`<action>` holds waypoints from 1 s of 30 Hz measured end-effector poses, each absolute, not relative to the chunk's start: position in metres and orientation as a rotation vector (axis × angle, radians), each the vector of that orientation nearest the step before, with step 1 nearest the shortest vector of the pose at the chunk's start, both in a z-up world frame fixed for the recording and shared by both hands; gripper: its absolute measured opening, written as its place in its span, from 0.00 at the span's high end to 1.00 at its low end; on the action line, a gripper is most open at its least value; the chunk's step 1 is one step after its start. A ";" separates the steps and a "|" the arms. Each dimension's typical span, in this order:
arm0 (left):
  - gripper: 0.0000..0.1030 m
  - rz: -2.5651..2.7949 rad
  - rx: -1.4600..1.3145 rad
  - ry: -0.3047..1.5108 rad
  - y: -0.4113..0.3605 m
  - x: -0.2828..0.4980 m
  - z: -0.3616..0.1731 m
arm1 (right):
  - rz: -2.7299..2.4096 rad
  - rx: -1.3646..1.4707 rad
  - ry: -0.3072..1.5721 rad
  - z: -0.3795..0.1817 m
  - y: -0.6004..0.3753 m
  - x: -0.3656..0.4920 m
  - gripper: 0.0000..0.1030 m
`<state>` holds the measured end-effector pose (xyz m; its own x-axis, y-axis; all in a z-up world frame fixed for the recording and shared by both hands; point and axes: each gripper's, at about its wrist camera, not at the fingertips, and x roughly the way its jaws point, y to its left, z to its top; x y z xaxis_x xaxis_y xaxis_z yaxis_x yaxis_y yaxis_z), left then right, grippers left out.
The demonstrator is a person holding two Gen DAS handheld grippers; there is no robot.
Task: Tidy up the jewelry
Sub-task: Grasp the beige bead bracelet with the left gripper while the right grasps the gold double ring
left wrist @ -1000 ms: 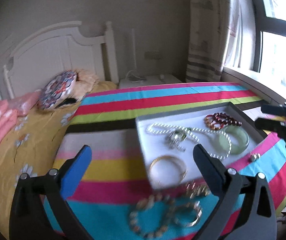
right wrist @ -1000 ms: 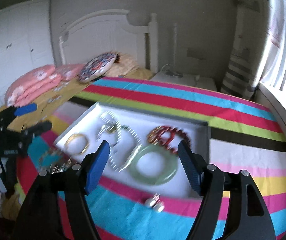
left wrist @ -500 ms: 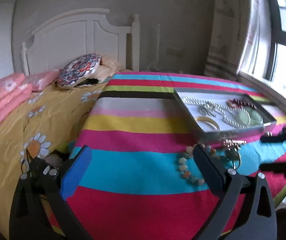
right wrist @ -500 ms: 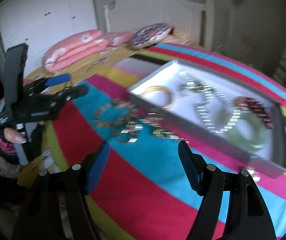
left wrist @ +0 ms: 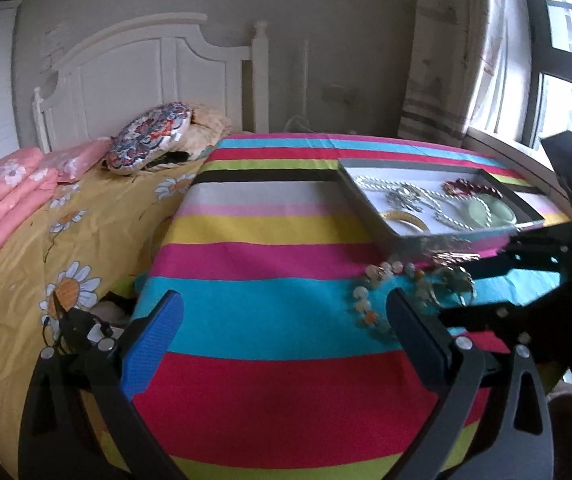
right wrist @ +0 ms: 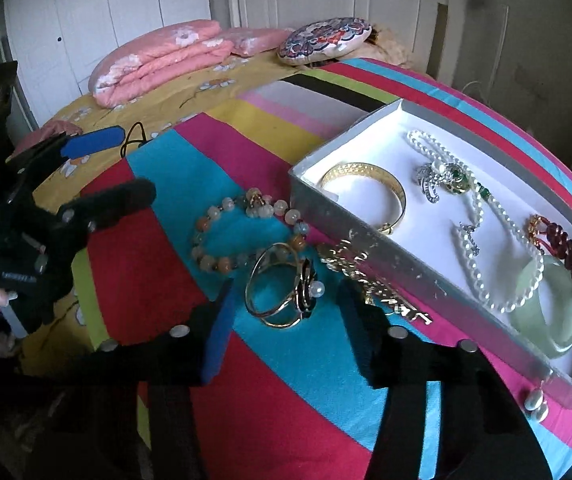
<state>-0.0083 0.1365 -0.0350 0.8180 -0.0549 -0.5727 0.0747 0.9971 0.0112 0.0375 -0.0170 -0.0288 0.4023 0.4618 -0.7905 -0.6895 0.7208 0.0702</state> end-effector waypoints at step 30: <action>0.91 -0.285 0.168 0.778 0.075 0.043 -0.062 | 0.688 -0.141 0.803 -0.008 -0.089 0.013 0.63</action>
<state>0.0426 0.0751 -0.0618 0.6767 -0.1907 -0.7111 0.3138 0.9484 0.0443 0.0129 -0.0891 -0.0076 0.4919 0.5138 -0.7029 -0.6163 0.7757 0.1357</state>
